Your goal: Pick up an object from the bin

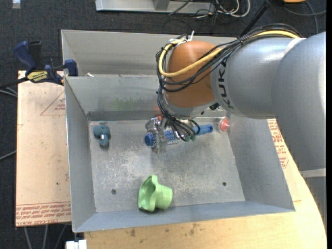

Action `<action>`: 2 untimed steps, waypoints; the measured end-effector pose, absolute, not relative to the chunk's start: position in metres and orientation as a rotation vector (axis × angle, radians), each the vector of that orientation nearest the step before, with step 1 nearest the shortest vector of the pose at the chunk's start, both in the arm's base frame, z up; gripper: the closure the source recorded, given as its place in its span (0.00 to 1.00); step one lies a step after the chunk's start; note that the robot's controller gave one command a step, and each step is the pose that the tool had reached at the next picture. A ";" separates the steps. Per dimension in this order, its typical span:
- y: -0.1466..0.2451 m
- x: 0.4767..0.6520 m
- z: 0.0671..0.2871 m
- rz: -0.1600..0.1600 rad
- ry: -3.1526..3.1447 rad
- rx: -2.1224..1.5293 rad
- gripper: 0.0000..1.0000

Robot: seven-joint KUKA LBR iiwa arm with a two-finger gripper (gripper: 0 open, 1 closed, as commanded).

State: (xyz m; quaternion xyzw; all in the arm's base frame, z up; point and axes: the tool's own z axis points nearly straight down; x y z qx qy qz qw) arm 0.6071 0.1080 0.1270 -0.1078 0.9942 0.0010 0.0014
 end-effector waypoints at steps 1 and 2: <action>0.108 0.607 0.137 0.003 3.121 -0.336 1.00; 0.108 0.608 0.164 0.003 3.120 -0.333 1.00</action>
Offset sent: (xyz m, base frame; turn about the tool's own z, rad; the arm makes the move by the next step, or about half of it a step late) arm 0.0000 0.0000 0.0101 0.0000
